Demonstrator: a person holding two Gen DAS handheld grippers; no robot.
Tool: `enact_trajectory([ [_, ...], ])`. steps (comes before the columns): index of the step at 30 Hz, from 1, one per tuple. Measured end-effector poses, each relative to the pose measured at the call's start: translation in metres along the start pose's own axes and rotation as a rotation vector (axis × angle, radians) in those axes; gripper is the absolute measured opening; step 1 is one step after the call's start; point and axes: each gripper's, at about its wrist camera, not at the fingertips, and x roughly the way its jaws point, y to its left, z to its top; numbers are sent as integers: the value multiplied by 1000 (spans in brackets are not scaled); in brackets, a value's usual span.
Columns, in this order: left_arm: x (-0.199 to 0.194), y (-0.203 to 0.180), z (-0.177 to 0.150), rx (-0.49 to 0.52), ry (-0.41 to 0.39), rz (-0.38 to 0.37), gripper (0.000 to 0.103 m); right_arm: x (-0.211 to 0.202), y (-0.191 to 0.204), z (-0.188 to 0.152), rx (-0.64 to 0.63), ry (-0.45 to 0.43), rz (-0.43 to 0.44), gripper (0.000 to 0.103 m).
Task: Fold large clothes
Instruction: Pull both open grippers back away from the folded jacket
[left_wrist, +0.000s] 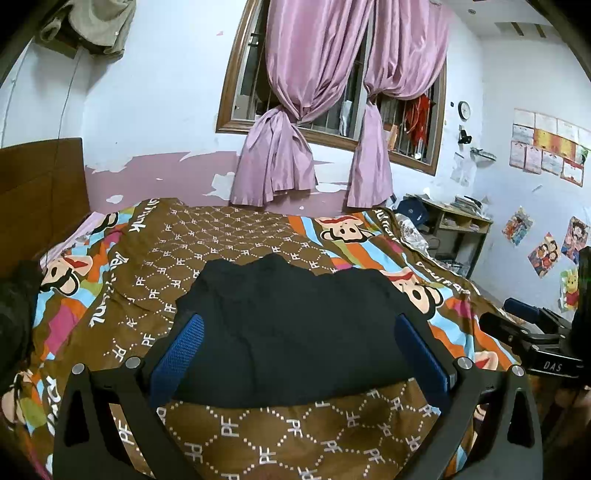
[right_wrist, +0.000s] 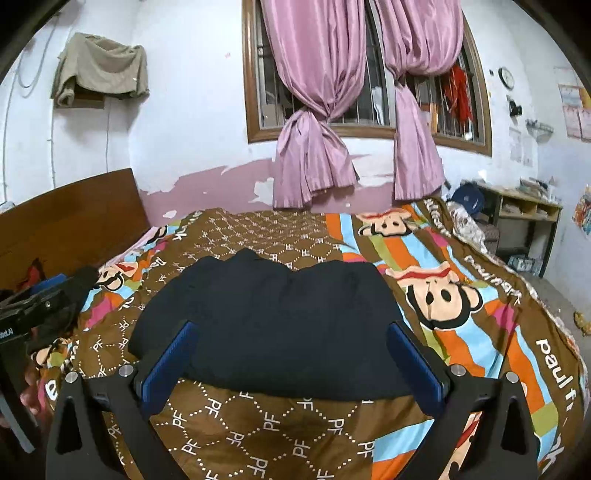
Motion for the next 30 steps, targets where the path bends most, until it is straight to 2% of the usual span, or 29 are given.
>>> enact_trajectory([
  [15,-39,-9,-36,54,-21,-17,101,-47,30,-26,-111,-177,-15,103],
  [30,-48,8,-81,87,-26,-9,101,-47,43,-66,-66,-164,-19,103],
])
